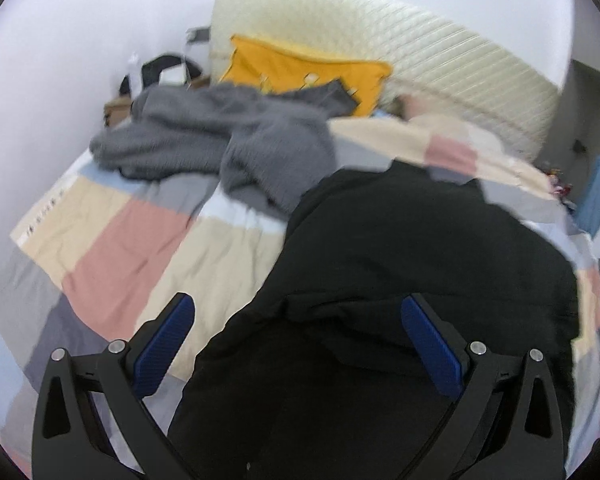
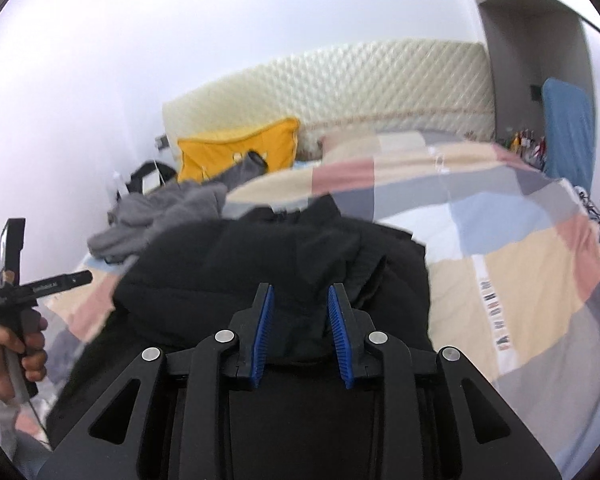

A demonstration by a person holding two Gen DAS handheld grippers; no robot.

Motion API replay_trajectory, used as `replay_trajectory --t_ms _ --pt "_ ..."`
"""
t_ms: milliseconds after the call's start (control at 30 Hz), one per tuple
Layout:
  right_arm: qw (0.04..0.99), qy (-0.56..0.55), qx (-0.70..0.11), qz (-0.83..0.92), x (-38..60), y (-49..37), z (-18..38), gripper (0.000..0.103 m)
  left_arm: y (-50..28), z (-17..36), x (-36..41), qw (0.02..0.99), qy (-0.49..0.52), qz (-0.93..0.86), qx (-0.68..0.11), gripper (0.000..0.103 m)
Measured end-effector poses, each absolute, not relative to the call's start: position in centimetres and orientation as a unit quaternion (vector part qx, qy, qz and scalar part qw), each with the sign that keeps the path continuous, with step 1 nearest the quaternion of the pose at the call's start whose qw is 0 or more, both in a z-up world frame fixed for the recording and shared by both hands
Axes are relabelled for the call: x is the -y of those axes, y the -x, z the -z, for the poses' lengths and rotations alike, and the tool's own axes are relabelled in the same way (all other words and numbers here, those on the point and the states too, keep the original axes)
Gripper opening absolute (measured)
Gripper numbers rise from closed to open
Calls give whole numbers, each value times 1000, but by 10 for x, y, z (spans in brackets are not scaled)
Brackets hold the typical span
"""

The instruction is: Fold large clothes

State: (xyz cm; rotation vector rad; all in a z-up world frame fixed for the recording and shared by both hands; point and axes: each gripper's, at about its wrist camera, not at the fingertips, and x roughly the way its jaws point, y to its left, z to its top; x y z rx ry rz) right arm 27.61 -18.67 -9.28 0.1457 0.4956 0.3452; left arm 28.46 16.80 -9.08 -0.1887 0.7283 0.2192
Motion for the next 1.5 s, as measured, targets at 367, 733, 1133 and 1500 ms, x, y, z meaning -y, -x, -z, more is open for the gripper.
replay_trajectory --t_ms 367,733,1133,1500 --pt "968 -55 -189 -153 196 -177 -16 27 -189 -46 -146 953 79 -56 -288 103" --pt "970 -61 -207 -113 218 -105 -32 30 -97 -139 -179 961 42 -39 -272 103" --pt "935 -97 -316 -127 217 -98 74 30 -66 -14 -233 909 114 -23 -401 103" --pt "906 -111 -394 -111 247 -119 131 30 -96 105 -254 833 202 -8 -515 103"
